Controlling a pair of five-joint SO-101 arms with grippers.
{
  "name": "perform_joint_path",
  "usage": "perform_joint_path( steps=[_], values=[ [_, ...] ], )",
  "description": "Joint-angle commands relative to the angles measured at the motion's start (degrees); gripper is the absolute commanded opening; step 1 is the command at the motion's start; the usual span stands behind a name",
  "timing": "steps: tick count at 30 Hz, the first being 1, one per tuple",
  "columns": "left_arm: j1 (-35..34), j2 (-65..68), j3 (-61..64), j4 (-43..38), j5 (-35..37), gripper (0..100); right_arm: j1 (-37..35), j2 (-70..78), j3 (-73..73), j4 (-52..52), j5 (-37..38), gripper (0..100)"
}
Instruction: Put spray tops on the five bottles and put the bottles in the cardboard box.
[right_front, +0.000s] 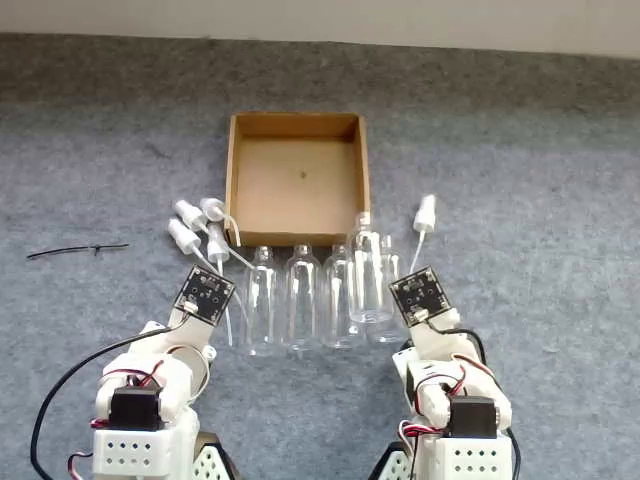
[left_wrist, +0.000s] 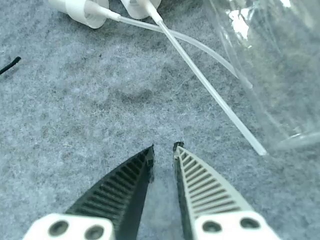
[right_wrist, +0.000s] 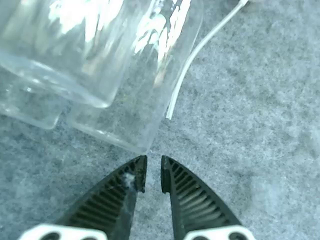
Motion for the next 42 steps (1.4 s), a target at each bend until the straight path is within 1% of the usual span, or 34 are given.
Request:
perform_joint_path(
  steps=[1,23,25,31,35,37,39,42],
  values=[
    [0.4,-0.2,1.2,0.6,-0.3,7,0.2,-0.4,6.9,0.5,0.5,3.7],
    [0.4,-0.2,1.2,0.6,-0.3,7,0.3,-0.4,6.9,0.4,0.5,3.7],
    [0.3,-0.2,1.2,0.4,-0.4,7,0.2,-0.5,6.9,-0.6,0.5,3.7],
    [0.1,-0.2,1.2,0.4,-0.4,7,0.5,-0.5,6.9,-8.3,0.5,3.7],
    [0.1,-0.2,1.2,0.4,-0.4,7,0.5,-0.5,6.5,-9.0,0.2,3.7],
    [0.1,-0.2,1.2,0.4,-0.4,7,1.6,-0.5,6.4,-8.5,0.2,3.7],
    [0.1,-0.2,1.2,0.4,-0.4,7,4.4,-0.5,6.1,-6.6,0.4,3.7],
    [0.1,-0.2,1.2,0.4,-0.4,7,10.1,0.0,-1.2,-4.2,0.4,3.9]
  ],
)
